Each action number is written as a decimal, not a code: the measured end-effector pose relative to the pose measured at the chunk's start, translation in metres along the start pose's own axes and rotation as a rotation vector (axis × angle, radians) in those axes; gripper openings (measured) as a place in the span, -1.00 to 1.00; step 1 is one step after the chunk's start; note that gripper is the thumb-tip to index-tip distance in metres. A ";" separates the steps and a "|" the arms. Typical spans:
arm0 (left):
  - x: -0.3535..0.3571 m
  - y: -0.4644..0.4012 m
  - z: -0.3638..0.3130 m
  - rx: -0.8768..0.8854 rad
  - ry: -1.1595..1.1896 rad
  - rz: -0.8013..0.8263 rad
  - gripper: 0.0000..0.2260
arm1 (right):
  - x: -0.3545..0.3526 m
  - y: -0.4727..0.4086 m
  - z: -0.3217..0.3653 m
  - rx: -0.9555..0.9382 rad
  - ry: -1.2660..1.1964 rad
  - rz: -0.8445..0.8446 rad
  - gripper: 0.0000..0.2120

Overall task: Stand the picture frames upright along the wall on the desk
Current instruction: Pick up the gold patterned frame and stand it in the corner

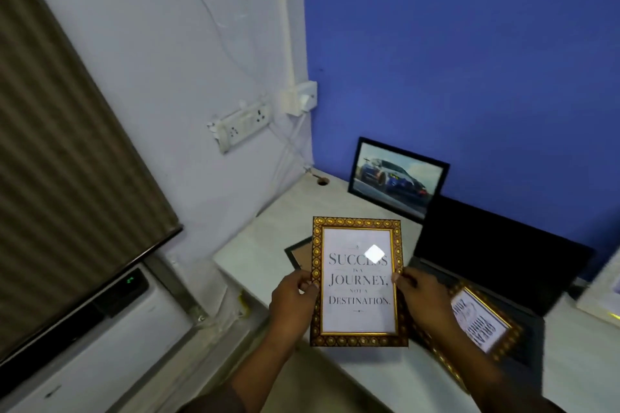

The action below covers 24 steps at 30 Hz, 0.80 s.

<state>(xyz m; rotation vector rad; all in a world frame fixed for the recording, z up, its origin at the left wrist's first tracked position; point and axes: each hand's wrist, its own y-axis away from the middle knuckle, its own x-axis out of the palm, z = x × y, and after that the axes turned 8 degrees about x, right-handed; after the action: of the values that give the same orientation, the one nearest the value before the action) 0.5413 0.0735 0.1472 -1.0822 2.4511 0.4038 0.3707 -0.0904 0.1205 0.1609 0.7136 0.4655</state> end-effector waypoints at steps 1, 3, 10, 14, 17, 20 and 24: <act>-0.005 -0.006 0.000 -0.014 -0.010 -0.009 -0.90 | 0.004 -0.006 0.012 -0.010 0.003 0.018 -0.82; -0.011 -0.018 -0.002 -0.043 -0.034 -0.007 -0.86 | 0.012 -0.024 0.029 -0.033 0.020 0.049 -0.84; -0.015 -0.073 -0.015 -0.128 -0.068 -0.039 -0.86 | 0.028 -0.093 0.070 -0.135 0.179 0.115 -0.76; -0.011 -0.106 -0.021 -0.153 -0.065 -0.064 -0.82 | 0.030 -0.133 0.085 -0.159 0.185 0.167 -0.82; -0.007 -0.119 -0.017 -0.176 -0.059 -0.077 -0.74 | 0.034 -0.150 0.094 -0.188 0.172 0.211 -0.80; -0.001 -0.135 -0.014 -0.201 -0.032 -0.107 -0.71 | 0.044 -0.172 0.102 -0.213 0.179 0.254 -0.72; 0.000 -0.163 -0.008 -0.189 -0.009 -0.136 -0.72 | 0.063 -0.202 0.122 -0.251 0.233 0.269 -0.69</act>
<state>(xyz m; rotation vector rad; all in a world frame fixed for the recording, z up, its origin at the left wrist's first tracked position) 0.6621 -0.0361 0.1392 -1.3124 2.3509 0.6048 0.5643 -0.2386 0.1144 -0.0355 0.8587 0.8355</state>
